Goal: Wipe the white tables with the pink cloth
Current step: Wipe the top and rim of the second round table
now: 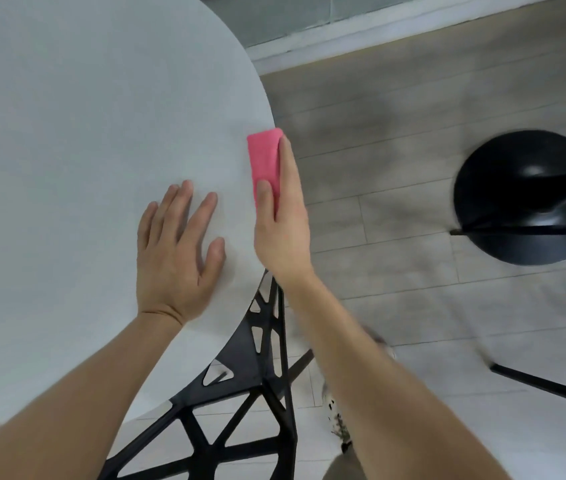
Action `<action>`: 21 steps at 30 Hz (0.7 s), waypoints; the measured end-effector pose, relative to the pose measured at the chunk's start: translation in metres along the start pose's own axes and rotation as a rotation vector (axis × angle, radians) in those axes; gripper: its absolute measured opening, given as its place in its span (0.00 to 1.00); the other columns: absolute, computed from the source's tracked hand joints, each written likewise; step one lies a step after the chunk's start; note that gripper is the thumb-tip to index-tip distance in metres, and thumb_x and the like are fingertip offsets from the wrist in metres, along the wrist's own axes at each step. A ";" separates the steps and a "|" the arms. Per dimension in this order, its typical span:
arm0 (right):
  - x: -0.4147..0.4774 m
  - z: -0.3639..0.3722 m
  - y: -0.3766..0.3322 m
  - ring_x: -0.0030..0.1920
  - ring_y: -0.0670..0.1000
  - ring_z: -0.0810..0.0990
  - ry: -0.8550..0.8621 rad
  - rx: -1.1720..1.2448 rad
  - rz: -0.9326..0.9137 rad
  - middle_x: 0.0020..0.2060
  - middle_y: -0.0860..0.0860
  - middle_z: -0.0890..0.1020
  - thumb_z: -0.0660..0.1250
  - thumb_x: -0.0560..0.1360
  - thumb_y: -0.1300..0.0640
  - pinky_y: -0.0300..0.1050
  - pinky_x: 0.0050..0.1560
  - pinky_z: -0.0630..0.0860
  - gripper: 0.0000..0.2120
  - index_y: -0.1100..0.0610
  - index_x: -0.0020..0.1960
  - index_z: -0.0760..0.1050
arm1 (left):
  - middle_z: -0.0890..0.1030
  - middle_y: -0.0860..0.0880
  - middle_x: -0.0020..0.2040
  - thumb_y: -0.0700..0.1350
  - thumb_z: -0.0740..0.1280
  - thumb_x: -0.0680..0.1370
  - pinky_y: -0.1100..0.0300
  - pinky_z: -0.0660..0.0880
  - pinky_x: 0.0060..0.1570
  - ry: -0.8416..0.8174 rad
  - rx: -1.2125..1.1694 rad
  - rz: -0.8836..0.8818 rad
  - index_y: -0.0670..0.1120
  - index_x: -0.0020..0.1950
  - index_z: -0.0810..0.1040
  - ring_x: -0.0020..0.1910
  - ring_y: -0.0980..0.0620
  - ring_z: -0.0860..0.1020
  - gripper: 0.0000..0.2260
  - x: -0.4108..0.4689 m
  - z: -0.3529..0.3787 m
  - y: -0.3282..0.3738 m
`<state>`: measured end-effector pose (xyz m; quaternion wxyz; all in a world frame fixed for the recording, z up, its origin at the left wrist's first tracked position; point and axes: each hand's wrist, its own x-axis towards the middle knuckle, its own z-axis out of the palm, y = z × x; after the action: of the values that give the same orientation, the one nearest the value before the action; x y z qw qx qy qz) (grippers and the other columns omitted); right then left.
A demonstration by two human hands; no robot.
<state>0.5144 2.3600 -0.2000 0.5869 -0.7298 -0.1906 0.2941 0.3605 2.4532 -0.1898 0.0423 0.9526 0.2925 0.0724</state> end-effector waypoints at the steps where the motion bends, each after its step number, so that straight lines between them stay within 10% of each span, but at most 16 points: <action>1: -0.034 0.001 0.006 0.85 0.41 0.56 -0.018 0.002 0.008 0.87 0.42 0.55 0.55 0.90 0.57 0.37 0.81 0.61 0.30 0.49 0.89 0.48 | 0.62 0.43 0.86 0.52 0.59 0.87 0.35 0.58 0.82 -0.003 0.001 0.002 0.47 0.85 0.68 0.87 0.43 0.58 0.26 0.000 0.000 0.000; 4: -0.112 0.003 0.013 0.86 0.40 0.48 -0.105 0.002 0.031 0.88 0.38 0.46 0.53 0.91 0.55 0.46 0.84 0.60 0.32 0.47 0.89 0.41 | 0.62 0.42 0.86 0.53 0.58 0.87 0.36 0.58 0.83 -0.009 0.008 0.001 0.47 0.85 0.68 0.87 0.42 0.58 0.26 0.000 -0.001 0.000; 7: -0.093 -0.004 0.009 0.86 0.38 0.49 -0.127 -0.007 0.022 0.88 0.38 0.47 0.54 0.91 0.58 0.33 0.81 0.58 0.32 0.48 0.89 0.41 | 0.63 0.42 0.86 0.53 0.58 0.87 0.35 0.58 0.82 -0.001 -0.004 -0.002 0.47 0.85 0.68 0.87 0.42 0.59 0.26 0.001 0.000 0.000; 15: 0.126 -0.016 -0.031 0.66 0.49 0.78 -0.223 -0.203 0.018 0.79 0.45 0.73 0.57 0.88 0.54 0.42 0.59 0.73 0.30 0.43 0.88 0.54 | 0.63 0.44 0.86 0.53 0.59 0.87 0.36 0.58 0.83 0.008 -0.016 -0.012 0.49 0.85 0.68 0.87 0.43 0.59 0.25 0.000 0.000 0.002; 21: -0.025 -0.015 -0.003 0.83 0.36 0.59 -0.135 -0.058 0.073 0.86 0.33 0.55 0.57 0.90 0.55 0.27 0.70 0.63 0.32 0.41 0.89 0.46 | 0.63 0.43 0.86 0.52 0.60 0.86 0.35 0.59 0.82 -0.006 -0.034 -0.014 0.48 0.85 0.68 0.87 0.43 0.59 0.26 0.001 0.000 0.001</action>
<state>0.5057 2.3337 -0.1901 0.5401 -0.7317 -0.2112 0.3581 0.3616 2.4524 -0.1892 0.0597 0.9498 0.2979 0.0740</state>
